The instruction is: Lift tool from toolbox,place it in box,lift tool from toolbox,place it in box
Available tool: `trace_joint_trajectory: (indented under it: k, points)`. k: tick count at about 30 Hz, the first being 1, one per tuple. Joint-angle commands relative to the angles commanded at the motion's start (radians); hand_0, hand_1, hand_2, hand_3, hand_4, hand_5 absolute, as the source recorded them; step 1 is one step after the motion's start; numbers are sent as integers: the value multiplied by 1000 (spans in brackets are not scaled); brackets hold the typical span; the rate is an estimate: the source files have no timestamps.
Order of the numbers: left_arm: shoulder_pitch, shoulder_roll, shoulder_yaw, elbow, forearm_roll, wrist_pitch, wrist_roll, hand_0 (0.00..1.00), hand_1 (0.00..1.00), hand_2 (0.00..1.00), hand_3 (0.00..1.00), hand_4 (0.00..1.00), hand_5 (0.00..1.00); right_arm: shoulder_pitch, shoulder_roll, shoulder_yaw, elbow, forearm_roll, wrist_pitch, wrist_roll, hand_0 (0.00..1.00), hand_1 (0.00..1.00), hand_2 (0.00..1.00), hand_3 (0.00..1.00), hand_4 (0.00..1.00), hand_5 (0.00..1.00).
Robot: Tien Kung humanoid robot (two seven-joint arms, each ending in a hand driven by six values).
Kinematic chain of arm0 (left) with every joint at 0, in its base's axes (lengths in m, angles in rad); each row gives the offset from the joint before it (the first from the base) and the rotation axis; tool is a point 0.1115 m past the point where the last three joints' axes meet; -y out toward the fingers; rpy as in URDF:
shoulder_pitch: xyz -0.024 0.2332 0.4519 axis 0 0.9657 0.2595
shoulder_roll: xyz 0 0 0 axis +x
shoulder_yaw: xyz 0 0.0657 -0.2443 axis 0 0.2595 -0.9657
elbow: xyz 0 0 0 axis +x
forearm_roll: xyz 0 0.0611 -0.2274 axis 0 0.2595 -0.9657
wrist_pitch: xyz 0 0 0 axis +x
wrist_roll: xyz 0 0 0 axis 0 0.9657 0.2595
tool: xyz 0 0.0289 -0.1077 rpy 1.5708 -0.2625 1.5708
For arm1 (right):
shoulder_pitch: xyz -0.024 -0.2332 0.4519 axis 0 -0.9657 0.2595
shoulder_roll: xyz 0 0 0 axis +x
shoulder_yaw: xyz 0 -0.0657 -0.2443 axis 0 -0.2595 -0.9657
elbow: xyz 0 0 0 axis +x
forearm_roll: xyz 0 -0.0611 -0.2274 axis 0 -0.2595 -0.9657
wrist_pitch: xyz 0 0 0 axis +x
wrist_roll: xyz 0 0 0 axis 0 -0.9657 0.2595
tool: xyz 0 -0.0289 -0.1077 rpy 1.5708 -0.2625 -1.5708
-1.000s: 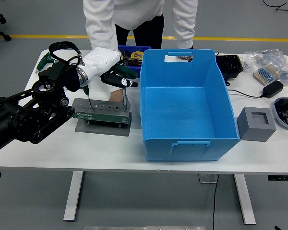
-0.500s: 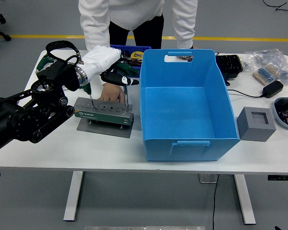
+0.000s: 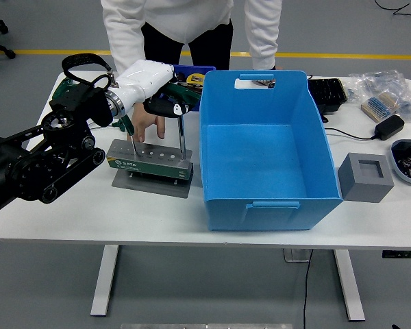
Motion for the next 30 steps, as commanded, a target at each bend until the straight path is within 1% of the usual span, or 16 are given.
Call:
trace_joint_trajectory:
  k: [5,10,11,16,23,30]
  points:
    - [2,10,-17,-37,13,-7,9,214,30,45,8,654,514,-1,1,-1,0,2,0,0,732,714,782,718,947,827]
    - [-5,19,-16,-66,19,-12,12,214,30,45,8,654,514,-2,1,2,0,-1,0,-1,732,714,782,718,947,827]
    - [-9,20,-12,-69,18,-13,10,212,29,45,7,650,497,-3,1,2,0,-2,0,-1,732,715,781,715,947,827]
    - [-33,27,6,-83,2,-20,8,212,29,45,7,650,497,-4,2,5,-1,-6,-1,-2,732,715,781,715,947,827]
    - [-82,37,27,-100,-60,-37,3,210,26,44,6,651,494,-10,4,6,-1,-4,-1,-2,732,715,780,716,947,827]
    - [-127,45,42,-123,-87,-43,-7,206,25,44,6,653,490,-14,6,11,-2,-9,-2,-3,731,715,781,716,946,827]
